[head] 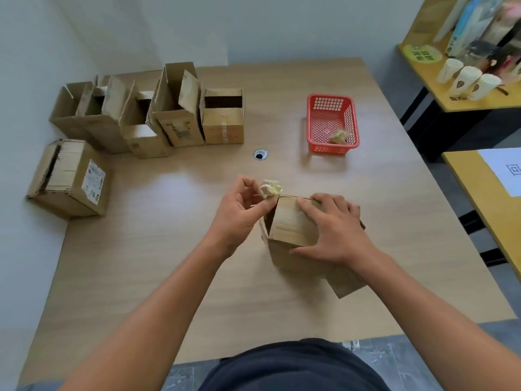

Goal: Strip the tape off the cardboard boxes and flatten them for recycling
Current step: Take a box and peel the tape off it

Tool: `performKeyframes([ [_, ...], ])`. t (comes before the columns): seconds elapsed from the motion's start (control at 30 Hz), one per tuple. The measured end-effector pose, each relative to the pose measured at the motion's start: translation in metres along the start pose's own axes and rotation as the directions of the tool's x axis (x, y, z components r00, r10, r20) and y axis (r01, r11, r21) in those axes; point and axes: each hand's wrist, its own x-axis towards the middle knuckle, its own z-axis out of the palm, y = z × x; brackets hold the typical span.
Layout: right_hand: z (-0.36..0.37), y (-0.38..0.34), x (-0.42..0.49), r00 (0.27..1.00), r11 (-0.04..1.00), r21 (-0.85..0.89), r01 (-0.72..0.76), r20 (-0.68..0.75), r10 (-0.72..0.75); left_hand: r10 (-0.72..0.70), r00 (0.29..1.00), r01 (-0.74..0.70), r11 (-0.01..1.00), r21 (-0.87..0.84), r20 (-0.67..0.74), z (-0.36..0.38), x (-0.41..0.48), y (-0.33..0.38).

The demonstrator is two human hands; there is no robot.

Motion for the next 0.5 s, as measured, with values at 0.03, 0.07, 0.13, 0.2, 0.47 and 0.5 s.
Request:
performKeyframes([
  [0.03, -0.004, 0.011, 0.003, 1.000, 1.000, 0.020, -0.021, -0.005, 0.021, 0.002, 1.000, -0.002, 1.000, 0.024, 0.023, 0.008, 0.006, -0.001],
  [0.07, -0.008, 0.023, 0.006, 0.999, 0.998, 0.042, -0.044, -0.010, 0.044, 0.003, 0.999, -0.005, 0.998, 0.063, 0.041, 0.015, 0.014, -0.004],
  [0.13, -0.019, 0.050, 0.015, 0.996, 0.994, 0.066, -0.087, -0.025, 0.089, 0.005, 0.999, -0.013, 0.983, 0.180, 0.046, 0.031, 0.033, -0.010],
  [0.2, -0.029, 0.079, 0.024, 0.990, 0.988, 0.071, -0.136, -0.038, 0.139, 0.028, 0.999, -0.032, 0.967, 0.252, 0.018, 0.050, 0.060, -0.013],
  [0.47, -0.053, 0.204, 0.058, 0.932, 0.938, 0.084, -0.337, -0.113, 0.345, 0.017, 1.000, -0.022, 0.921, 0.389, 0.016, 0.135, 0.207, -0.041],
  [0.5, -0.053, 0.217, 0.063, 0.927, 0.934, 0.078, -0.349, -0.117, 0.357, -0.003, 1.000, 0.001, 0.907, 0.422, 0.003, 0.144, 0.227, -0.047],
])
